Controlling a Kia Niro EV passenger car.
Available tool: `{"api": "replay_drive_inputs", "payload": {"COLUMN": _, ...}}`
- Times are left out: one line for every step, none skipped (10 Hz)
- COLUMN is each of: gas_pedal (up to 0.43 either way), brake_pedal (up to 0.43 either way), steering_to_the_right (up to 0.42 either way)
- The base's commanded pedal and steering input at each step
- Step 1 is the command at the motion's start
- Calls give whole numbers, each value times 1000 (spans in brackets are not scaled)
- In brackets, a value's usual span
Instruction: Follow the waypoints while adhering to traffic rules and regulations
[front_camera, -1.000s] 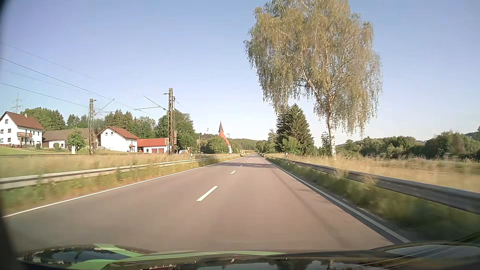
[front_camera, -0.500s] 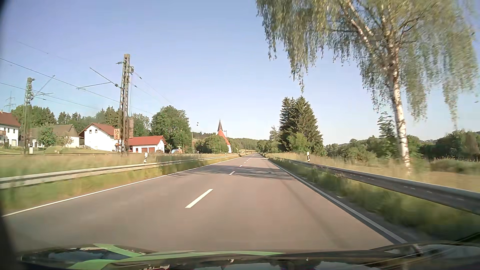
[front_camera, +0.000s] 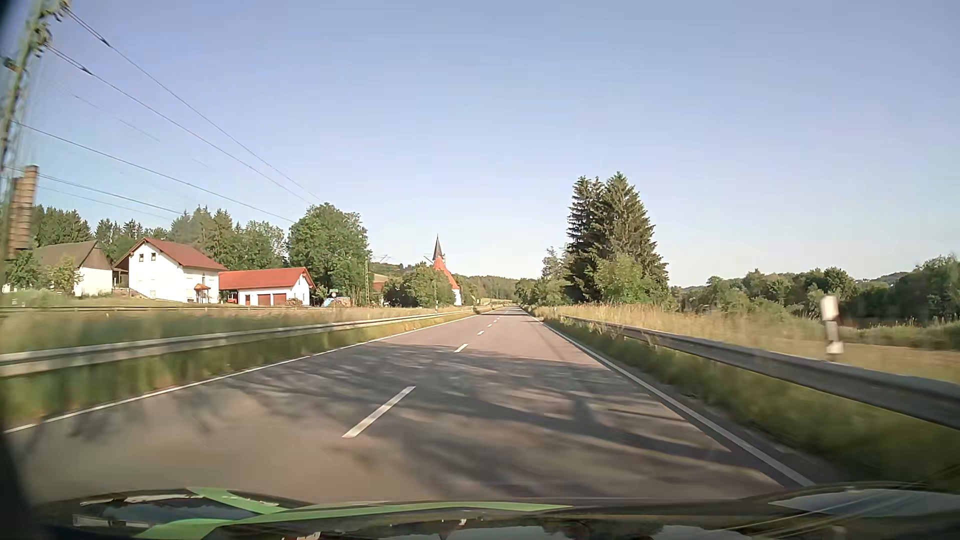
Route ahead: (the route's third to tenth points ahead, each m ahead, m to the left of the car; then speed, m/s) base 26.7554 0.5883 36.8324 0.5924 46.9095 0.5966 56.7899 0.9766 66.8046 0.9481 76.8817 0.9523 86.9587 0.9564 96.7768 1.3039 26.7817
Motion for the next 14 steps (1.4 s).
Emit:
{"api": "replay_drive_inputs", "payload": {"gas_pedal": 287, "brake_pedal": 0, "steering_to_the_right": -4}}
{"api": "replay_drive_inputs", "payload": {"gas_pedal": 287, "brake_pedal": 0, "steering_to_the_right": -4}}
{"api": "replay_drive_inputs", "payload": {"gas_pedal": 299, "brake_pedal": 0, "steering_to_the_right": -4}}
{"api": "replay_drive_inputs", "payload": {"gas_pedal": 299, "brake_pedal": 0, "steering_to_the_right": -4}}
{"api": "replay_drive_inputs", "payload": {"gas_pedal": 311, "brake_pedal": 0, "steering_to_the_right": -4}}
{"api": "replay_drive_inputs", "payload": {"gas_pedal": 311, "brake_pedal": 0, "steering_to_the_right": -4}}
{"api": "replay_drive_inputs", "payload": {"gas_pedal": 311, "brake_pedal": 0, "steering_to_the_right": -4}}
{"api": "replay_drive_inputs", "payload": {"gas_pedal": 311, "brake_pedal": 0, "steering_to_the_right": -4}}
{"api": "replay_drive_inputs", "payload": {"gas_pedal": 311, "brake_pedal": 0, "steering_to_the_right": -4}}
{"api": "replay_drive_inputs", "payload": {"gas_pedal": 311, "brake_pedal": 0, "steering_to_the_right": -4}}
{"api": "replay_drive_inputs", "payload": {"gas_pedal": 311, "brake_pedal": 0, "steering_to_the_right": -4}}
{"api": "replay_drive_inputs", "payload": {"gas_pedal": 311, "brake_pedal": 0, "steering_to_the_right": -4}}
{"api": "replay_drive_inputs", "payload": {"gas_pedal": 311, "brake_pedal": 0, "steering_to_the_right": -4}}
{"api": "replay_drive_inputs", "payload": {"gas_pedal": 311, "brake_pedal": 0, "steering_to_the_right": -4}}
